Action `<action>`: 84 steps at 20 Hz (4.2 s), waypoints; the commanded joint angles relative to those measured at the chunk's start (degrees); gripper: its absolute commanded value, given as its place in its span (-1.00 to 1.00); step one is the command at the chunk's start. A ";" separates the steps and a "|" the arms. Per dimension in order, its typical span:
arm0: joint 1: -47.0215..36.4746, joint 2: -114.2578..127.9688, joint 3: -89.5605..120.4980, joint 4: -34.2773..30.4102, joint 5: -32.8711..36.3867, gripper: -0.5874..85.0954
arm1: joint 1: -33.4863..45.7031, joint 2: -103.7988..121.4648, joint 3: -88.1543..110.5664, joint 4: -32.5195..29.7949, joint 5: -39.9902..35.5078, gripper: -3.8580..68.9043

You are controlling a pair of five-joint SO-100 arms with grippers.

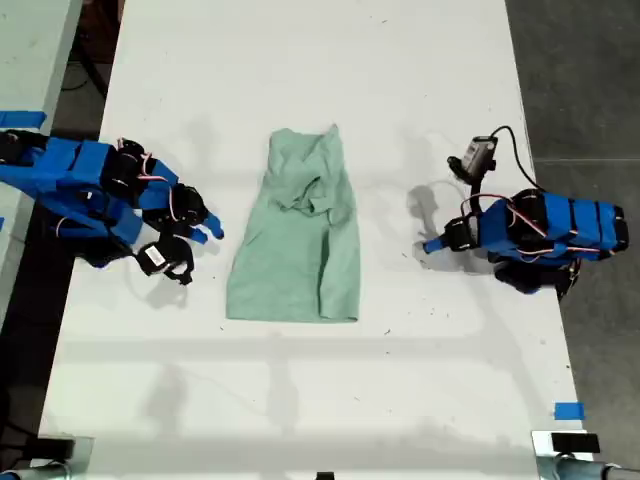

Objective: Fold t shirt

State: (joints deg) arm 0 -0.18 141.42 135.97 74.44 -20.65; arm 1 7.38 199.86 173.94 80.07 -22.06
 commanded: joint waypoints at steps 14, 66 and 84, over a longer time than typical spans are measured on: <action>2.02 -40.78 -16.17 -11.51 16.61 -0.44 | -0.18 0.70 3.16 -1.23 -0.62 -0.87; 0.97 -68.20 -64.95 3.43 18.19 -0.56 | -0.44 0.70 3.16 -1.23 -1.32 -0.87; 1.49 6.86 6.42 -11.07 -2.29 -0.68 | -0.44 0.70 3.16 -1.23 -1.23 -0.87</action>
State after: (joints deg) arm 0 0.00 139.13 133.15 71.81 -20.39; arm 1 7.38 199.86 173.94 80.07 -22.32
